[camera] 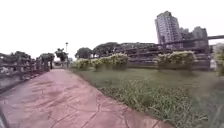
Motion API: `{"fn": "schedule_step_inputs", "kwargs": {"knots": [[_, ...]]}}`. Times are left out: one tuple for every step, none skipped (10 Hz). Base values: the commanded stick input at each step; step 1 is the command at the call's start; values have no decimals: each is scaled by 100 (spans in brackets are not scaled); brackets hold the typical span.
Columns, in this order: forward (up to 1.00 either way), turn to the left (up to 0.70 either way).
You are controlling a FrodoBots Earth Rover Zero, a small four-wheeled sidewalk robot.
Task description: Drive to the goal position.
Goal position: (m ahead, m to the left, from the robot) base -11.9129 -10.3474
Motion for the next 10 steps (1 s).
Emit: {"fn": "schedule_step_inputs", "kwargs": {"knots": [[0,-100],[0,-100],[0,-100],[0,-100],[0,-100],[0,-100],[0,-100],[0,-100],[0,-100],[0,-100]]}}
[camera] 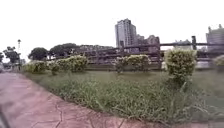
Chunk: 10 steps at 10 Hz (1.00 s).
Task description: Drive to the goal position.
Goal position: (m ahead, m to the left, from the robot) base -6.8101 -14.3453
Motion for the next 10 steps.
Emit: {"fn": "schedule_step_inputs", "kwargs": {"knots": [[0,-100],[0,-100],[0,-100],[0,-100],[0,-100],[0,-100],[0,-100],[0,-100],[0,-100],[0,-100]]}}
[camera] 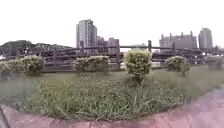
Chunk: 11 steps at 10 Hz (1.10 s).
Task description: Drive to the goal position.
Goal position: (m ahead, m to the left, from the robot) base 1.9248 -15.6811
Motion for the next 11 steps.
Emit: {"fn": "schedule_step_inputs", "kwargs": {"knots": [[0,-100],[0,-100],[0,-100],[0,-100],[0,-100],[0,-100],[0,-100],[0,-100],[0,-100],[0,-100],[0,-100]]}}
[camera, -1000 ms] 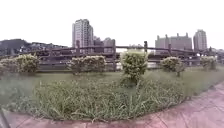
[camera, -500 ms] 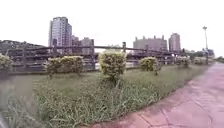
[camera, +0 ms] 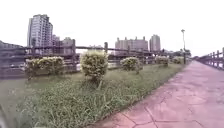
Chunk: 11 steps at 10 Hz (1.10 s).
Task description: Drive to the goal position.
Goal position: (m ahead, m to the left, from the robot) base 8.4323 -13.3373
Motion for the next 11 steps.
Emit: {"fn": "schedule_step_inputs", "kwargs": {"knots": [[0,-100],[0,-100],[0,-100],[0,-100],[0,-100],[0,-100],[0,-100],[0,-100],[0,-100],[0,-100],[0,-100]]}}
